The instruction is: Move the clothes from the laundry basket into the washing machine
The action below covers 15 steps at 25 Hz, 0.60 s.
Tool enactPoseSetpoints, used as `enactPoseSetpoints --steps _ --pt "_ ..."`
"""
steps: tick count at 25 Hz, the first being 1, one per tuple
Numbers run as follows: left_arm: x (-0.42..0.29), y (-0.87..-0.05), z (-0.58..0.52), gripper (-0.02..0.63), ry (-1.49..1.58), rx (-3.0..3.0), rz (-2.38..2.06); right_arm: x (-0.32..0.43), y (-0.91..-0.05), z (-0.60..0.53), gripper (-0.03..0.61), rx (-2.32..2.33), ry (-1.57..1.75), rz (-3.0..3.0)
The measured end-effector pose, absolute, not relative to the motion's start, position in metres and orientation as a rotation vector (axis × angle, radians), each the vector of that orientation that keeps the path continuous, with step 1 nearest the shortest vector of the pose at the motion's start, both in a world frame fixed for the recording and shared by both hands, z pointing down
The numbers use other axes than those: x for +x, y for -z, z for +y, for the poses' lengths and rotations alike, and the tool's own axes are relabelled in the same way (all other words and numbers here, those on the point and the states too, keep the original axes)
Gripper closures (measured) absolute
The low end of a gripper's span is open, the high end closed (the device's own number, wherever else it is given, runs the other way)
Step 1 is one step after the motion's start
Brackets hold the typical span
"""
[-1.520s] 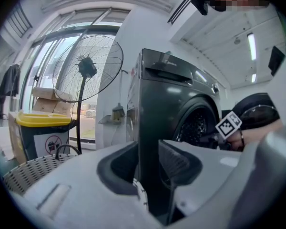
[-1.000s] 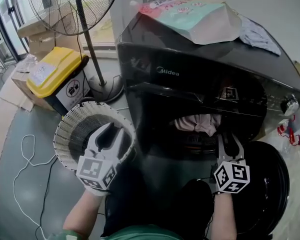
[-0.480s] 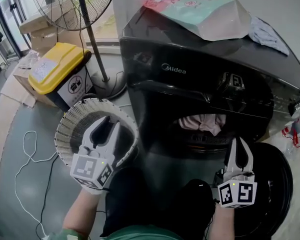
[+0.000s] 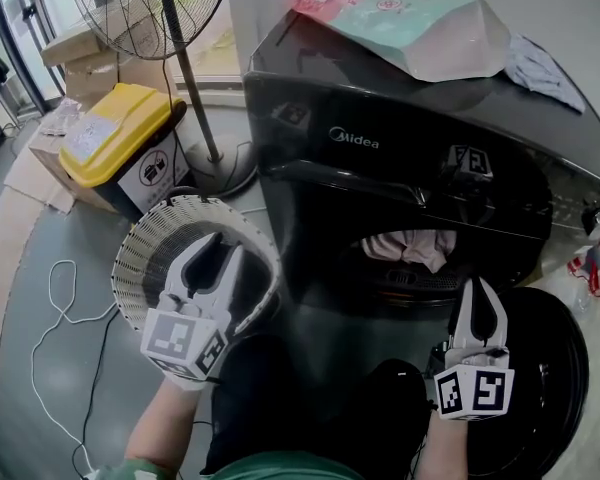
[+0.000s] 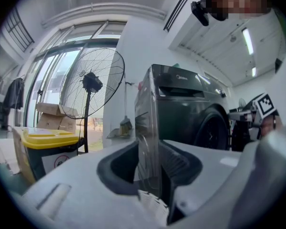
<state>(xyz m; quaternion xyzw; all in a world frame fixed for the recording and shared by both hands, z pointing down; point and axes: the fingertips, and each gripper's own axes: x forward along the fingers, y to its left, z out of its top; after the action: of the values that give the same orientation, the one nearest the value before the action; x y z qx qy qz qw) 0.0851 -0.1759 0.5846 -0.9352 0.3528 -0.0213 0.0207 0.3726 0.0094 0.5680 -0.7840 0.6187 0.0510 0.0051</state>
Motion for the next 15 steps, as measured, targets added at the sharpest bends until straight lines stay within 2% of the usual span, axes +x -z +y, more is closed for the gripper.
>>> enactPoseSetpoints --steps 15 --pt "0.083 -0.5859 -0.1765 0.483 0.068 -2.898 1.102 0.3716 -0.5682 0.0121 0.577 -2.46 -0.169 1.935"
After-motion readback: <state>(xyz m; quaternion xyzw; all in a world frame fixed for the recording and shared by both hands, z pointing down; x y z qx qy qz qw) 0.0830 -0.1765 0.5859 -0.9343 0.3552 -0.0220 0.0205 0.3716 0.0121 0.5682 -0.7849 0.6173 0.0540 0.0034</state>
